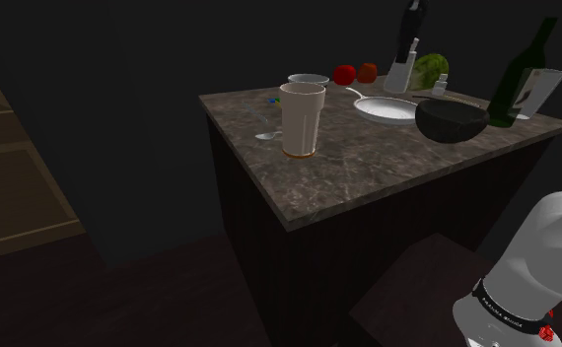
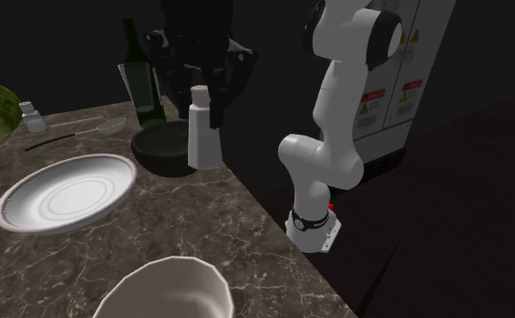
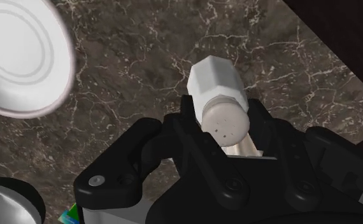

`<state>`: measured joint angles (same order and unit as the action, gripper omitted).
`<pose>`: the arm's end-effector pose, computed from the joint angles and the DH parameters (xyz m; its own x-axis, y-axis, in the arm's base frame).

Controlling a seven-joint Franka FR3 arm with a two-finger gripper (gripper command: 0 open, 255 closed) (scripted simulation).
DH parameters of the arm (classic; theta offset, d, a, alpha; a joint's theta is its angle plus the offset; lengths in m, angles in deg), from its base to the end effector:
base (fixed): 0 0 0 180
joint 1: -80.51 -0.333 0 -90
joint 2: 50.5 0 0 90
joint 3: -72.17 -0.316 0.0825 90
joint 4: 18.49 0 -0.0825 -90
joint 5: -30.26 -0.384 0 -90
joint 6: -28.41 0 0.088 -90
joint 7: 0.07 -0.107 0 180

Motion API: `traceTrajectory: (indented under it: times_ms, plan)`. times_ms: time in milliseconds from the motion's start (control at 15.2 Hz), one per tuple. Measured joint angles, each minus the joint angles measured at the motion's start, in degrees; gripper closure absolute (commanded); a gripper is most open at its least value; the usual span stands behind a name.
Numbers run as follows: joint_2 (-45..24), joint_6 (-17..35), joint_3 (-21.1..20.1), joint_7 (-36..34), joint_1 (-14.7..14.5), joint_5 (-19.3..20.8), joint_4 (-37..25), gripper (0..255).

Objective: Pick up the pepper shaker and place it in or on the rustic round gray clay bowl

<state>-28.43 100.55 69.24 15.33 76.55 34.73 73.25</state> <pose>0.3793 0.0426 0.7648 0.9354 0.3532 0.0179 0.3498 -0.9314 0.1006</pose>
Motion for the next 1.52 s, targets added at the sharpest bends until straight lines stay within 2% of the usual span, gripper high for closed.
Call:
traceTrajectory:
  times_ms: [594,1254,1518]
  plan:
    - [4.3,-0.7,9.6,13.3,3.1,3.6,2.3,255]
    - [2.7,-1.2,21.4,28.7,5.9,7.5,-2.1,255]
    - [3.9,1.0,22.2,29.5,6.2,8.1,1.1,255]
